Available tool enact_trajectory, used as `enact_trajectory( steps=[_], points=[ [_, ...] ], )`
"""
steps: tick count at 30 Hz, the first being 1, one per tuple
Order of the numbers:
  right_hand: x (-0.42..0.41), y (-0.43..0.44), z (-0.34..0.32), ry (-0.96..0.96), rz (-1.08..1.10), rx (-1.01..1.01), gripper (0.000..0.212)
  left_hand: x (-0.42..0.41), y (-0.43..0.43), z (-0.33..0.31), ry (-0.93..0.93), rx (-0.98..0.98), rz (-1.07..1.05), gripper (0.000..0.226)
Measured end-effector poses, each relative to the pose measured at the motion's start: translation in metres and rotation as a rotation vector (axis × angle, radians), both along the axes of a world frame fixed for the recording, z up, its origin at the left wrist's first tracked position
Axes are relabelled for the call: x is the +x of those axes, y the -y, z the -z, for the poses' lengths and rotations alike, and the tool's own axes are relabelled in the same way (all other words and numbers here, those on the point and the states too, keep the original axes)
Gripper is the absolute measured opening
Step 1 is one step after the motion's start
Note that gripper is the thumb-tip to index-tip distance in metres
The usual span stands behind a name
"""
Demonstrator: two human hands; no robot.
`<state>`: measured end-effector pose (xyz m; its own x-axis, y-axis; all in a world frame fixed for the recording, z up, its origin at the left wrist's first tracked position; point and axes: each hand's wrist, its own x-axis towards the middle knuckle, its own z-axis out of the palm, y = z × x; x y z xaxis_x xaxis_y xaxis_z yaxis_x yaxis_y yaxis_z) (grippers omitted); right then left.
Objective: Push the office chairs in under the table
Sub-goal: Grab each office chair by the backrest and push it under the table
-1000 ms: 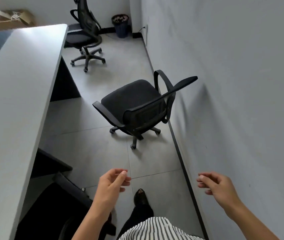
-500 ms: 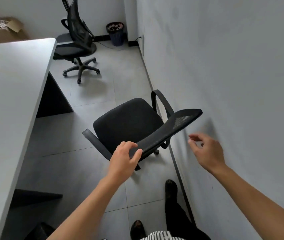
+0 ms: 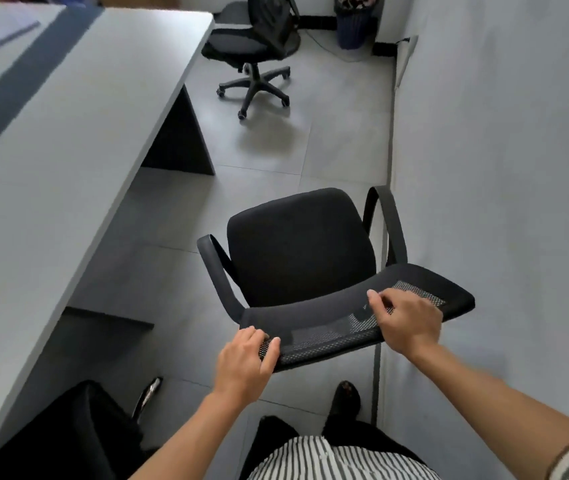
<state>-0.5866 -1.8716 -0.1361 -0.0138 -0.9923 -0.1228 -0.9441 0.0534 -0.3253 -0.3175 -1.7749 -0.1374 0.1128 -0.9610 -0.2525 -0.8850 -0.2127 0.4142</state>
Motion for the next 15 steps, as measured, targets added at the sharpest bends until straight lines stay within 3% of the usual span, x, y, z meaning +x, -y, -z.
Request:
enact_trajectory(
  steps=[11,15],
  points=[
    [0.079,0.149,0.004,-0.079,-0.206,0.024,0.05,0.053,0.097,0.004,-0.04,-0.008,-0.22,0.051],
    [0.118,0.206,0.002,-0.088,-0.313,0.012,0.044,0.082,0.132,0.001,-0.078,0.003,-0.318,0.04]
  ],
)
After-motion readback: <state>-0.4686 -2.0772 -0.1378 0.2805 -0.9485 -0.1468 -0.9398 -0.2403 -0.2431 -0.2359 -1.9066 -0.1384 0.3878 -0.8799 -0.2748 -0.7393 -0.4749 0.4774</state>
